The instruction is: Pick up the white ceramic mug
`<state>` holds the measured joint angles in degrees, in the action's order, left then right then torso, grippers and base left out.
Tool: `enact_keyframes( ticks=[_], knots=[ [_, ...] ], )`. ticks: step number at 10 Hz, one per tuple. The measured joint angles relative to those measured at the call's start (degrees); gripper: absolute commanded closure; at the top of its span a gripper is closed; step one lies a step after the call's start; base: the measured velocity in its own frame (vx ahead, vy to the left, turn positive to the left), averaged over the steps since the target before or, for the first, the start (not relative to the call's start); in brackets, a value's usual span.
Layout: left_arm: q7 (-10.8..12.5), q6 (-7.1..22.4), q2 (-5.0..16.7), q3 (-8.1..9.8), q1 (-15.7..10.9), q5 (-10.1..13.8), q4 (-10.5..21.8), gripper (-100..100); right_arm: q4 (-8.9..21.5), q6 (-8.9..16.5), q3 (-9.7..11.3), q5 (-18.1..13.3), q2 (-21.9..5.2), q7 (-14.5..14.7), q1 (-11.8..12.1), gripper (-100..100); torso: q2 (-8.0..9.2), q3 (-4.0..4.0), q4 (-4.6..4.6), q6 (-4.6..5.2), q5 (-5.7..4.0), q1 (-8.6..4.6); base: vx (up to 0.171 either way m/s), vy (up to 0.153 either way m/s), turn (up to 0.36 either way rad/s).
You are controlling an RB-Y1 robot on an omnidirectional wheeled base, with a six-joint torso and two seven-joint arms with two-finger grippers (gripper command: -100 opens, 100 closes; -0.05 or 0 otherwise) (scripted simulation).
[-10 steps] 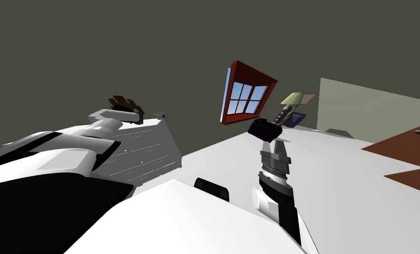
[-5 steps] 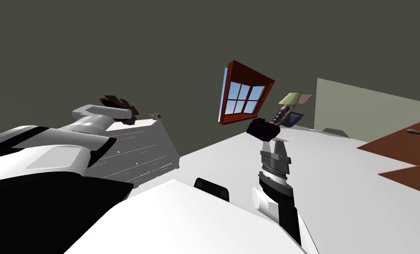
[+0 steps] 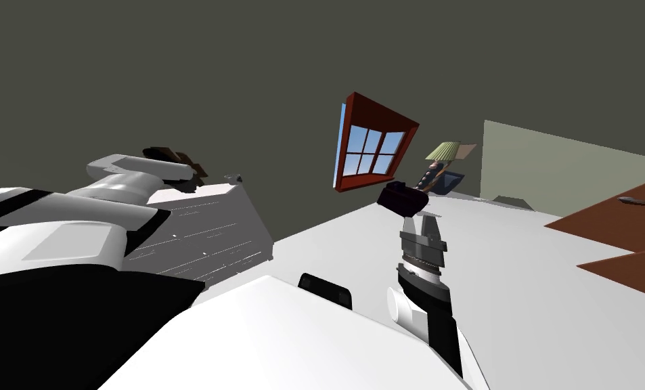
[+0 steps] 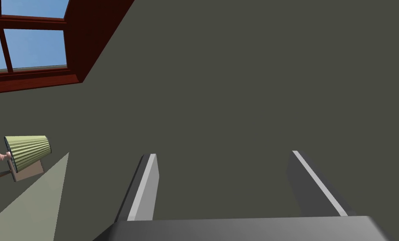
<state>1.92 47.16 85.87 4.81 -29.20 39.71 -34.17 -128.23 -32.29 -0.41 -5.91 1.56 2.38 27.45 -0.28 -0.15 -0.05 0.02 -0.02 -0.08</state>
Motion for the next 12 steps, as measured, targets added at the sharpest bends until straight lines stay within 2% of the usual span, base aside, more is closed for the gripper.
enact_keyframes(
  ticks=[1,2,4,5,6,7,9,10,12],
  knots=[
    [0.4,1.4,1.0,0.48,1.5,0.4,-0.6,-100,0.0,0.0,0.0,0.0,0.0,0.0,0.0,0,-0.03,-0.02,-0.01,-0.01,0.01,0.04,0.099,-0.019,-0.007],
    [1.7,3.2,2.0,1.37,3.8,1.0,-2.1,-100,0.0,0.0,0.0,0.0,0.0,0.0,0.0,0,-0.13,-0.07,-0.03,-0.01,0.02,0.1,0.078,-0.006,0.002],
    [0.1,4.3,2.0,-0.58,-1.0,0.4,2.1,-100,0.0,0.0,0.0,0.0,0.0,0.0,0.0,0,-0.24,-0.14,-0.06,0.0,0.07,0.31,0.12,0.034,-0.004],
    [0.3,5.2,2.5,-0.07,0.2,0.8,1.5,-100,0.0,0.0,0.0,0.0,0.0,0.0,0.0,0,-0.26,-0.16,-0.07,0.0,0.1,0.33,0.127,0.056,0.008],
    [0.6,6.4,2.8,0.2,0.4,1.2,1.5,-100,0.0,0.0,0.0,0.0,0.0,0.0,0.0,0,-0.3,-0.18,-0.08,0.0,0.11,0.41,0.148,0.075,0.005],
    [0.2,7.4,3.0,0.05,-0.6,1.4,2.2,-100,0.0,0.0,0.0,0.0,0.0,0.0,0.0,0,-0.36,-0.22,-0.1,0.01,0.13,0.48,0.149,0.07,0.001],
    [0.9,9.7,3.3,1.1,1.1,2.4,0.7,-100,0.0,0.0,0.0,0.0,0.0,0.0,0.0,0,-0.37,-0.23,-0.11,0.02,0.14,0.49,0.132,0.066,0.005],
    [0.6,10.6,3.4,0.99,0.3,2.6,1.2,-100,0.0,0.0,0.0,0.0,0.0,0.0,0.0,0,-0.33,-0.21,-0.1,0.01,0.14,0.48,0.122,0.072,0.005],
    [1.2,12.7,3.7,2.58,2.8,4.0,-0.6,-100,0.0,0.0,0.0,0.0,0.0,0.0,0.0,0,-0.33,-0.2,-0.09,0.01,0.15,0.49,0.119,0.061,0.004]
  ],
)
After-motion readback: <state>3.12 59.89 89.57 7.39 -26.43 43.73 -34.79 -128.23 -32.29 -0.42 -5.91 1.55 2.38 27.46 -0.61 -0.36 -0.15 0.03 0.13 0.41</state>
